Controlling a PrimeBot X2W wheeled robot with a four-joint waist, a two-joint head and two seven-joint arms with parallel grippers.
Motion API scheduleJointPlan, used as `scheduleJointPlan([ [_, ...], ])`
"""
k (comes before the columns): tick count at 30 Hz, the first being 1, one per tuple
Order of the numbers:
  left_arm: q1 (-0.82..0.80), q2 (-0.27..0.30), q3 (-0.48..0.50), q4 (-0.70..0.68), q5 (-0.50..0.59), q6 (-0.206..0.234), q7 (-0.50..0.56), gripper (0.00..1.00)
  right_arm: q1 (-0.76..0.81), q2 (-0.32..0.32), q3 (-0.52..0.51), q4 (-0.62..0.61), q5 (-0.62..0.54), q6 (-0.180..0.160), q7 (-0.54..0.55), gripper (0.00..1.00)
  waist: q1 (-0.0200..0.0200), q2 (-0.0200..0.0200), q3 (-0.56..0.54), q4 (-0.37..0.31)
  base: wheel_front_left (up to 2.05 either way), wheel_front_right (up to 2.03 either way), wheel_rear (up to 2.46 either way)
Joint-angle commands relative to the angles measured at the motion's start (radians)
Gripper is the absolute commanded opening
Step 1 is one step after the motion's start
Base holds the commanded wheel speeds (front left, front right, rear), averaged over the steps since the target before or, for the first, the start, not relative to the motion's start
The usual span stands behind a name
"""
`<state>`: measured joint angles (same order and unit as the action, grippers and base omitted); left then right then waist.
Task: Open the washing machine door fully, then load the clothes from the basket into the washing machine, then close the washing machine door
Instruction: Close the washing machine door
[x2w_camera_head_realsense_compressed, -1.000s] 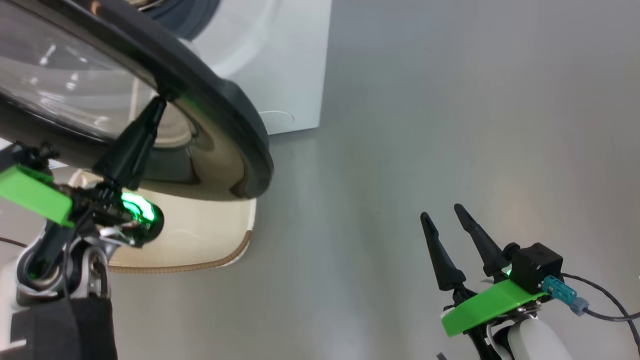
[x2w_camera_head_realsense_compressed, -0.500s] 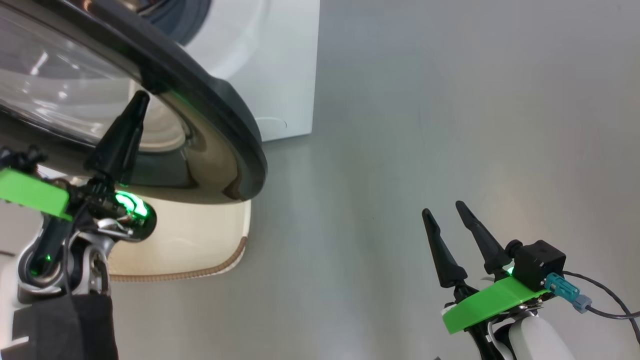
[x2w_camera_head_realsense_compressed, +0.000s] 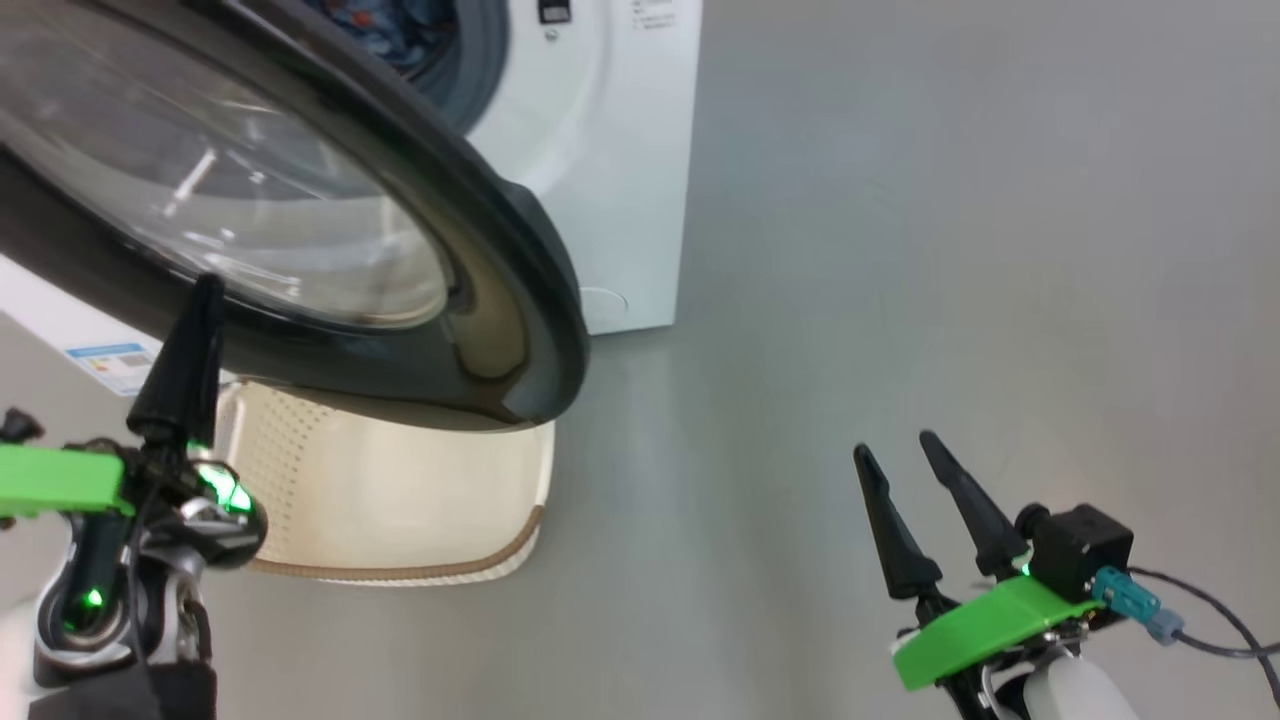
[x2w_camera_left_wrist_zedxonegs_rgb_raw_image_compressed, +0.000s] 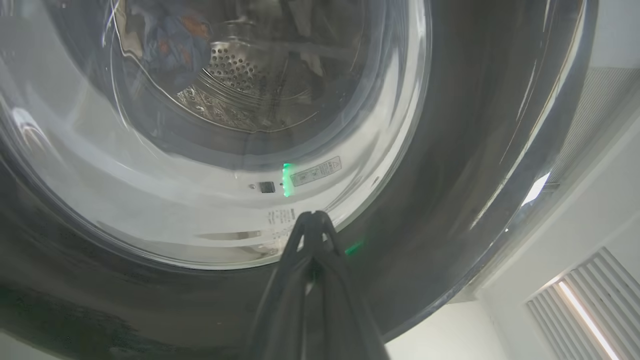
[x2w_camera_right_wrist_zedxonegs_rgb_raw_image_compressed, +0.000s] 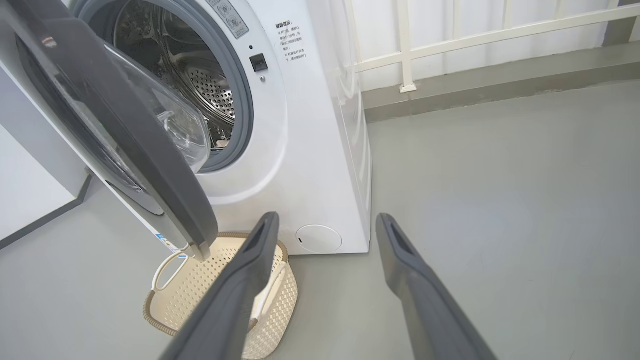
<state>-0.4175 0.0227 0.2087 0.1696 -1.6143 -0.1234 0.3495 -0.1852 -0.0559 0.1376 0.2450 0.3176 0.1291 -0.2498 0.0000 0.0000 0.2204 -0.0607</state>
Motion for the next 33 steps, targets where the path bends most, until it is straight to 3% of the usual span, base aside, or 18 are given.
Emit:
scheduleJointPlan([
  [1, 0.016, 0.028, 0.027, -0.023, 0.009, -0.007, -0.021, 0.0, 0.019, 0.006, 0.016, -0.014, -0.004, 0.002, -0.012, 1.0, 0.0, 0.0, -0.044, 0.041, 0.0, 0.0, 0.0],
  [9, 0.11, 0.028, 0.029, -0.041, 0.046, -0.007, -0.131, 0.0, 0.051, 0.006, 0.012, -0.005, 0.01, 0.002, -0.012, 1.0, 0.0, 0.0, -0.113, 0.087, 0.0, 0.0, 0.0],
  [16, 0.212, 0.031, 0.031, -0.079, 0.116, -0.007, -0.236, 0.0, 0.07, 0.006, 0.011, -0.009, 0.01, 0.002, -0.012, 1.0, 0.0, 0.0, -0.136, 0.087, 0.0, 0.0, 0.0],
  [21, 0.274, 0.069, 0.0, -0.12, 0.195, -0.007, -0.308, 0.0, 0.078, 0.006, 0.009, -0.013, 0.011, 0.002, -0.012, 1.0, 0.0, 0.0, -0.139, 0.076, 0.0, 0.0, 0.0],
  [22, 0.285, 0.085, -0.015, -0.133, 0.231, -0.007, -0.339, 0.17, 0.079, 0.006, 0.007, -0.015, 0.011, 0.002, -0.012, 1.0, 0.0, 0.0, -0.139, 0.074, 0.0, 0.0, 0.0],
  [23, 0.298, 0.107, -0.038, -0.147, 0.277, -0.007, -0.373, 0.63, 0.08, 0.006, 0.006, -0.017, 0.01, 0.002, -0.012, 1.0, 0.0, 0.0, -0.138, 0.072, 0.0, 0.0, 0.0],
  [24, 0.313, 0.136, -0.071, -0.156, 0.331, -0.007, -0.406, 1.0, 0.08, 0.006, 0.005, -0.019, 0.009, 0.002, -0.012, 1.0, 0.0, 0.0, -0.138, 0.071, 0.0, 0.0, 0.0],
  [30, 0.354, 0.257, -0.236, -0.124, 0.526, -0.007, -0.592, 1.0, 0.086, 0.006, -0.004, -0.036, 0.016, 0.002, -0.012, 1.0, 0.0, 0.0, -0.136, 0.069, 0.0, 0.0, 0.0],
  [33, 0.348, 0.276, -0.237, -0.111, 0.624, -0.007, -0.61, 1.0, 0.087, 0.006, -0.007, -0.039, 0.011, 0.002, -0.012, 1.0, 0.0, 0.0, -0.137, 0.071, 0.0, 0.0, 0.0],
])
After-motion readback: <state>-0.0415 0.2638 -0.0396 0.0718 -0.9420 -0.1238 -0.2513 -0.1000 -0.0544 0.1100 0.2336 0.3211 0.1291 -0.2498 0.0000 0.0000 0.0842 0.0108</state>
